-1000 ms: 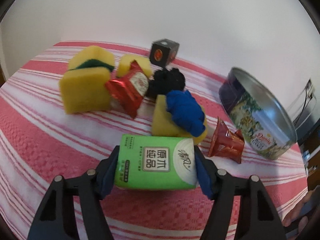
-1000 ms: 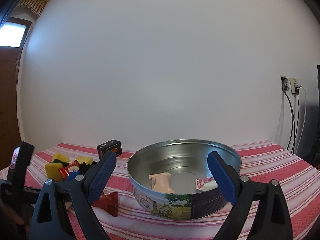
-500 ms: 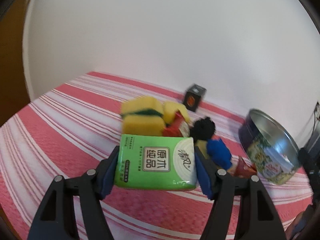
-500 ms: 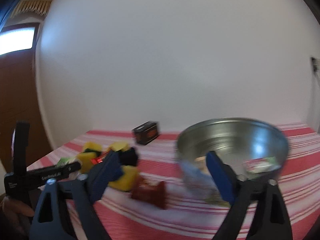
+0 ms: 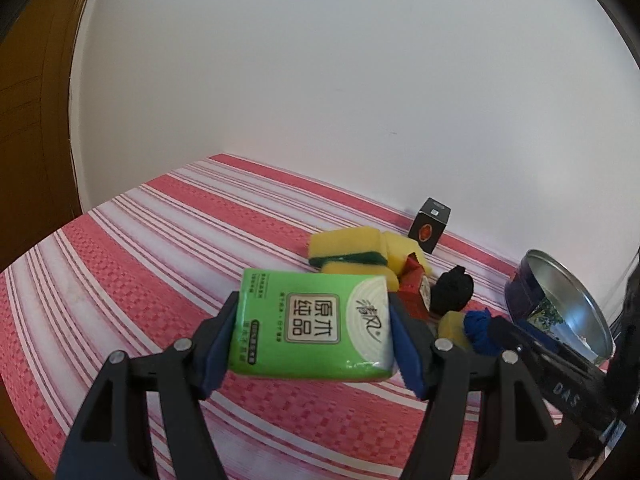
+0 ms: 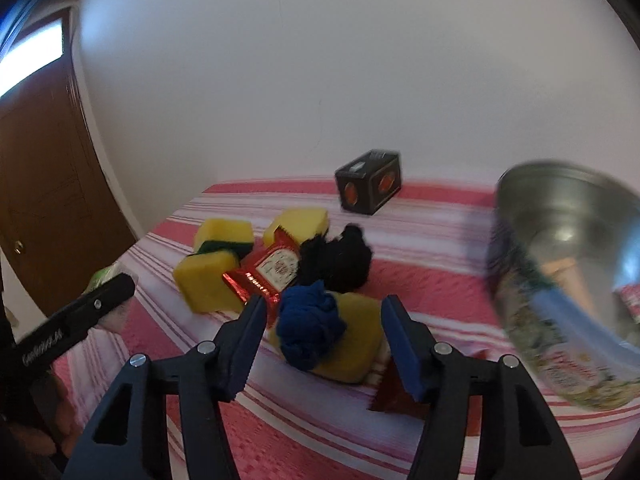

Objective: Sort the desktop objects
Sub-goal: 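Lift the green tissue pack with the left tool while the right grasps the blue yarn ball, then carry both held items over the tin and open both tools to drop them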

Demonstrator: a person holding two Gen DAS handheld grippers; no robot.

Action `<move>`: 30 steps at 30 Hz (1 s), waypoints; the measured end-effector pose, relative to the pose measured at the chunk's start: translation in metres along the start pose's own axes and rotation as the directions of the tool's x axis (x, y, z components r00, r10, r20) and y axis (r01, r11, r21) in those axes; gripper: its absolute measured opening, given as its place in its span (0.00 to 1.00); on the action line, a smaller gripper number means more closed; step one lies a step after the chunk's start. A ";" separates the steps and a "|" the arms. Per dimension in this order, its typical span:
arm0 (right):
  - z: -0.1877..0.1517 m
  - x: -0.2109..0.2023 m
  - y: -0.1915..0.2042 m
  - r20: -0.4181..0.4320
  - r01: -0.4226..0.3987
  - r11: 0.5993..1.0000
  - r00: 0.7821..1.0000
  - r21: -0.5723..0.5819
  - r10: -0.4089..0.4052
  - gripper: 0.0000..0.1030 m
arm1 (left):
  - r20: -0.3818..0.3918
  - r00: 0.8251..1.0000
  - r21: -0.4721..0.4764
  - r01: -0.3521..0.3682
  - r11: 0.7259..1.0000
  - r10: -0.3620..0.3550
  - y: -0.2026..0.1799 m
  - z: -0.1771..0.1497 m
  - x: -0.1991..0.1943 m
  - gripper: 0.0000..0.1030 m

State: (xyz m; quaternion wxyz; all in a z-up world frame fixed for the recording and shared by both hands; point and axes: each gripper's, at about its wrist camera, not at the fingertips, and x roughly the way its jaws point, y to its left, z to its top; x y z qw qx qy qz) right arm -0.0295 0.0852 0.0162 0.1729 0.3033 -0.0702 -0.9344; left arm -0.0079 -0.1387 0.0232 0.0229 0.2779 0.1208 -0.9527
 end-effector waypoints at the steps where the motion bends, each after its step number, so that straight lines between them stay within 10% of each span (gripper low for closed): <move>1: 0.001 0.004 0.000 -0.008 -0.007 1.000 1.000 0.008 0.007 0.60 | 0.000 1.000 0.001 -0.002 1.000 0.002 0.001 0.000 0.000 0.67; 19: 0.000 0.020 0.003 -0.098 -0.003 1.000 0.995 0.001 0.003 0.36 | -0.025 1.000 -0.012 -0.013 1.000 0.013 -0.003 -0.002 0.002 0.67; 30: -0.001 -0.041 0.017 0.186 0.090 0.986 0.981 -0.137 -0.064 0.36 | -0.008 1.000 0.055 0.012 0.998 -0.011 -0.034 -0.004 -0.001 0.67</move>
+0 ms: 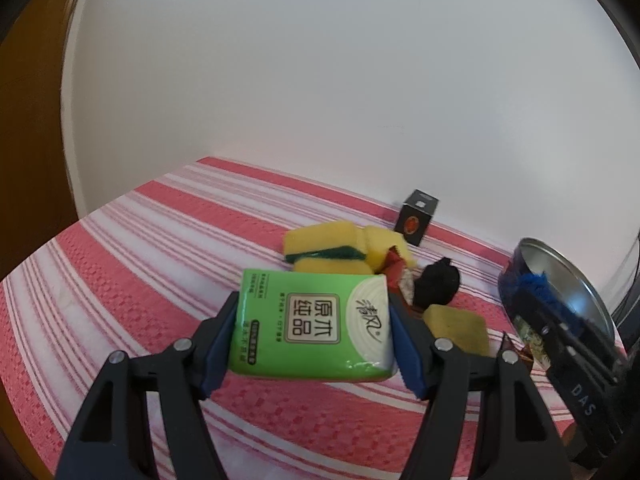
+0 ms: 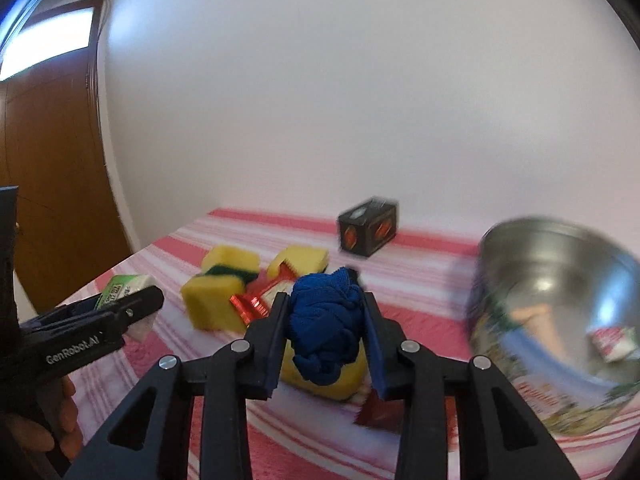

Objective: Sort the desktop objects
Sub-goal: 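Carry both held items over the tin and open both tools to drop them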

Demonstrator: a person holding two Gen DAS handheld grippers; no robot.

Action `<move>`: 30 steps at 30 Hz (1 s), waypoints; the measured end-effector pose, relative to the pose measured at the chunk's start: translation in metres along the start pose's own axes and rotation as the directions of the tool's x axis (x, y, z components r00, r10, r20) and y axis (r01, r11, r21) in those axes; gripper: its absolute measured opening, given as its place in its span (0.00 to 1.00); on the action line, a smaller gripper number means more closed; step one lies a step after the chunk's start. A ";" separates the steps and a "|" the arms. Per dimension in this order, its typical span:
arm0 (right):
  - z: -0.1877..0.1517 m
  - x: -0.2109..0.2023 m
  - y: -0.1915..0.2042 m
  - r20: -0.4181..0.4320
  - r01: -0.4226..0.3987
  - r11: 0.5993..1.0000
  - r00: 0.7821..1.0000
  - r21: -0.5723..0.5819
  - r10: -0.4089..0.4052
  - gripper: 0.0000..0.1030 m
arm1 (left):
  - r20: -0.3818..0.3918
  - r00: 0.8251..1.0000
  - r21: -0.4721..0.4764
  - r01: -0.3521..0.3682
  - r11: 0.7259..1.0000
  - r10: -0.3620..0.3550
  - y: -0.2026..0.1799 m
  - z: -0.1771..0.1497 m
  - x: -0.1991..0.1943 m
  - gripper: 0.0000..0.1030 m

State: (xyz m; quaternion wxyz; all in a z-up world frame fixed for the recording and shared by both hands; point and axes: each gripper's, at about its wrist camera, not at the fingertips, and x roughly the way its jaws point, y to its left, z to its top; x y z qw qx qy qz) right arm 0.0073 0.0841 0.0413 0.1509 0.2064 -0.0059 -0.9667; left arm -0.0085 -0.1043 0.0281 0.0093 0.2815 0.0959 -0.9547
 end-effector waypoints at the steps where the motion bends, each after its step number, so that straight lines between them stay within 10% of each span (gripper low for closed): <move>1: 0.001 -0.003 -0.001 0.016 0.016 1.000 1.000 -0.009 -0.016 0.36 | 0.001 1.000 0.010 0.005 1.000 -0.005 -0.005 0.000 0.001 0.67; 13: 0.004 -0.041 -0.041 0.120 0.151 0.989 0.982 -0.005 -0.149 0.36 | -0.008 0.997 0.097 0.077 0.992 -0.076 -0.057 -0.003 0.002 0.67; 30: 0.005 -0.099 -0.139 0.210 0.380 0.918 0.894 0.112 -0.395 0.36 | 0.028 0.976 0.260 0.203 0.944 -0.217 -0.164 0.001 -0.001 0.67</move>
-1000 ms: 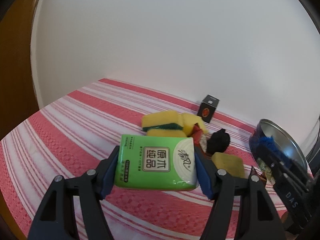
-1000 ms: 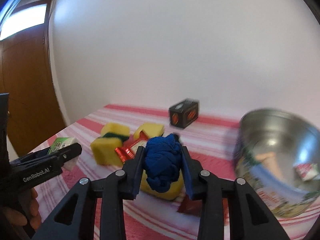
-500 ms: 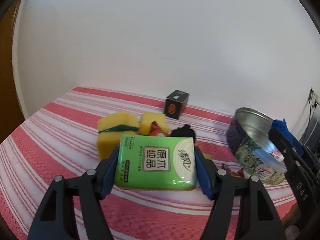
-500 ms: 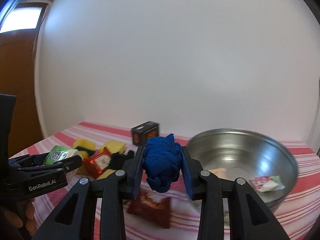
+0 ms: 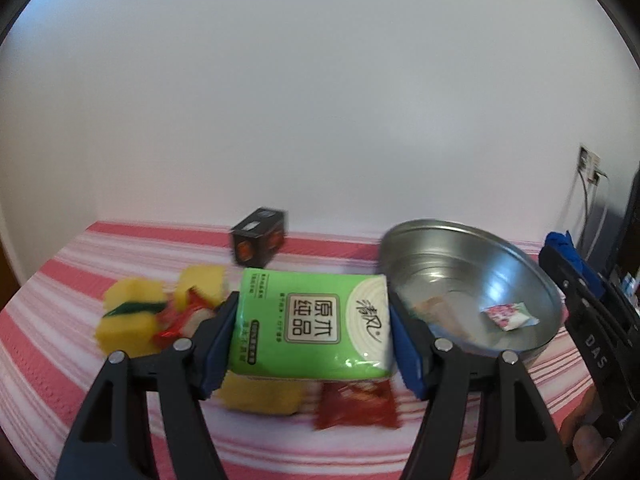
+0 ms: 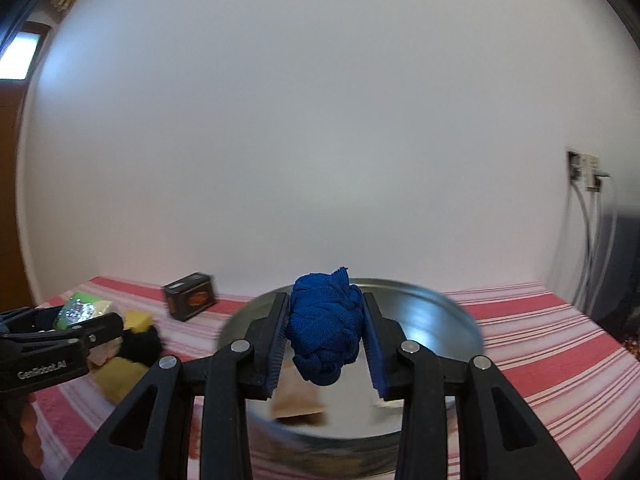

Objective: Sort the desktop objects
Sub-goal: 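Carry both held items over the tin and open both tools to drop them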

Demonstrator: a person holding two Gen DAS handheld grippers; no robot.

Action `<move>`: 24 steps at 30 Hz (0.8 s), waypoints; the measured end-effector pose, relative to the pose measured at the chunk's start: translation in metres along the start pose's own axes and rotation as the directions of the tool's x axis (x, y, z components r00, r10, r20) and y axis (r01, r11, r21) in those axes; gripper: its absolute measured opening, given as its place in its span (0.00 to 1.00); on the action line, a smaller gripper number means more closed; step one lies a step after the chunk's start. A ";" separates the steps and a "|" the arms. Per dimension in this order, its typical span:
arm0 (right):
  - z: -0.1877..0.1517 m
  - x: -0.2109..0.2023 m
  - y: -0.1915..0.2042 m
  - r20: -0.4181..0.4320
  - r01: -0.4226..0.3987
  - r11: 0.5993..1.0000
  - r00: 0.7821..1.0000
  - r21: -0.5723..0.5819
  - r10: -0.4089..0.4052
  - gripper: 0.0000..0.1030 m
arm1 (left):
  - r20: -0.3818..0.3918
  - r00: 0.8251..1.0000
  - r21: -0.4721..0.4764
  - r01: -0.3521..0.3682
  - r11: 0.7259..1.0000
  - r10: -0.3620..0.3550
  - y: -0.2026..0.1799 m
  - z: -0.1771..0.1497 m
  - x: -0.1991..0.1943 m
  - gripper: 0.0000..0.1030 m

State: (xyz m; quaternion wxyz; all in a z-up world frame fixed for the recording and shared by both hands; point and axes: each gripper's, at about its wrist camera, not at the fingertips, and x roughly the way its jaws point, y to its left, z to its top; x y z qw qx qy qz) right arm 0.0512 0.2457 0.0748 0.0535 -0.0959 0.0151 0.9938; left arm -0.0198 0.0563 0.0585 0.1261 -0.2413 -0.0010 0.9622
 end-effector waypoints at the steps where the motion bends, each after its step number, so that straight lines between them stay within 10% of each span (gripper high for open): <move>1: 0.001 0.001 -0.006 0.004 0.016 1.000 1.000 0.004 -0.016 0.36 | 0.003 1.000 0.010 0.010 1.000 -0.010 -0.007 0.002 0.002 0.67; 24: 0.002 0.064 -0.092 -0.076 0.187 0.981 0.979 -0.043 -0.190 0.36 | -0.115 0.987 0.072 0.123 0.990 -0.114 -0.115 0.012 0.078 0.67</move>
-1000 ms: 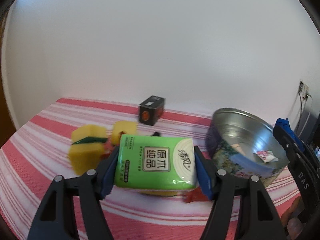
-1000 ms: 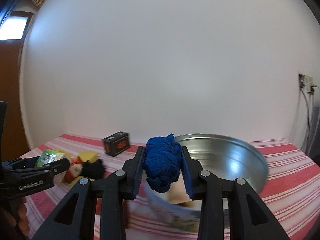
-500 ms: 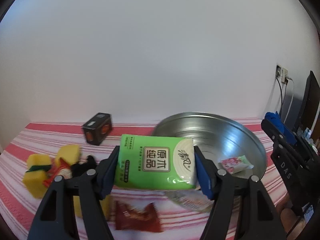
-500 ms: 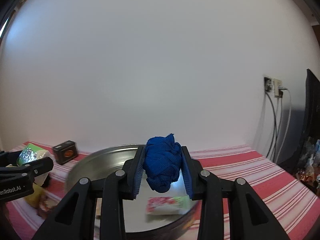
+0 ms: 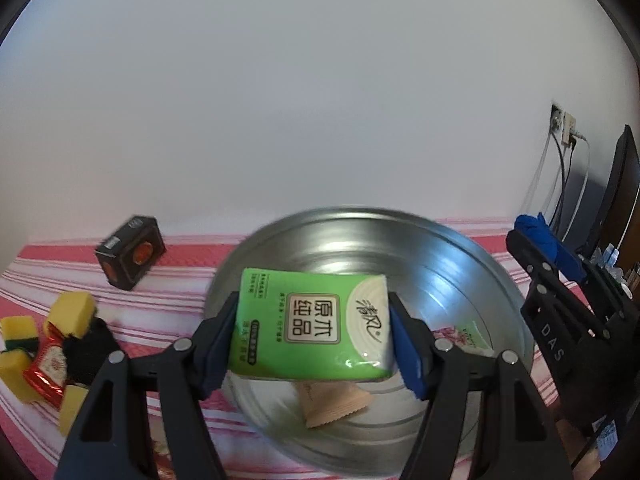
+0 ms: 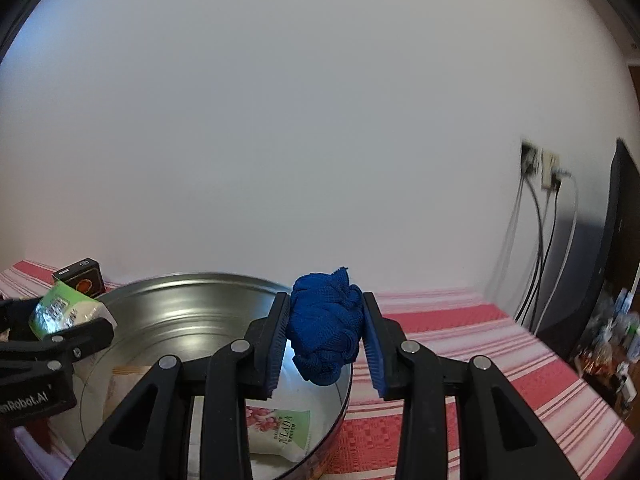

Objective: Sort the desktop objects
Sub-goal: 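Carry both held items over the tin and open both tools to drop them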

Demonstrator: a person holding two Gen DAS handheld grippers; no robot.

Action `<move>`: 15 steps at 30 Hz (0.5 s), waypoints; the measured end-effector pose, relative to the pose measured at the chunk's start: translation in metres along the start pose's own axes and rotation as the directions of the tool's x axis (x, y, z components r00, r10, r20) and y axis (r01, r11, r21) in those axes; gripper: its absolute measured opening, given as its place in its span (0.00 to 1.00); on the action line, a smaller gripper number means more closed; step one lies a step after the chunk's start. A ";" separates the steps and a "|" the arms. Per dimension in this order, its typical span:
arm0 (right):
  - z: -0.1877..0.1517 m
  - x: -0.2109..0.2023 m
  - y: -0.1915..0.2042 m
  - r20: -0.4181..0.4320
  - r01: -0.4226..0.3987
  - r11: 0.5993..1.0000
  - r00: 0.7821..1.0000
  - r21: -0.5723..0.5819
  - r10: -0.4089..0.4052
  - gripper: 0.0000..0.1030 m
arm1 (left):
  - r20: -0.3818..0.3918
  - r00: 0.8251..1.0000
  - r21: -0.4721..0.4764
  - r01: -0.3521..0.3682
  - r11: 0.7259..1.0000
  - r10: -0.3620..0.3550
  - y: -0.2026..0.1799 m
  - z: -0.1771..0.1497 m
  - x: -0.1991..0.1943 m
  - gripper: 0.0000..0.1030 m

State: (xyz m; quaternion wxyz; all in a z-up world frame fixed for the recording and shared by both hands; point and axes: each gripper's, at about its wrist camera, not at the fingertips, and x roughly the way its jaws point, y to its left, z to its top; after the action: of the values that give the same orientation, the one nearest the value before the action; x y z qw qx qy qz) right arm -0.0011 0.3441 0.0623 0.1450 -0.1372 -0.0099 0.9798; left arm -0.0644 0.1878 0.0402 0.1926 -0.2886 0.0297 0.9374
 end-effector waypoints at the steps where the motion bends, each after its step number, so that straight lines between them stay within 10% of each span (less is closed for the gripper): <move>1: 0.000 0.003 -0.001 -0.008 -0.007 1.000 1.000 0.006 0.007 0.36 | -0.015 1.000 -0.002 0.005 1.000 -0.006 -0.002 0.000 0.005 0.67; 15: 0.003 0.010 -0.004 -0.023 -0.067 0.998 0.997 0.019 0.067 0.45 | -0.012 1.000 0.039 0.018 0.999 -0.017 -0.010 -0.008 0.014 0.80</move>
State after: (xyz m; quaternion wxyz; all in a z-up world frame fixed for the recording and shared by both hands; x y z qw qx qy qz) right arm -0.0100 0.3512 0.0632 0.1136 -0.1478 0.0054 0.9825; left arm -0.0670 0.2011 0.0262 0.2063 -0.2906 0.0467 0.9332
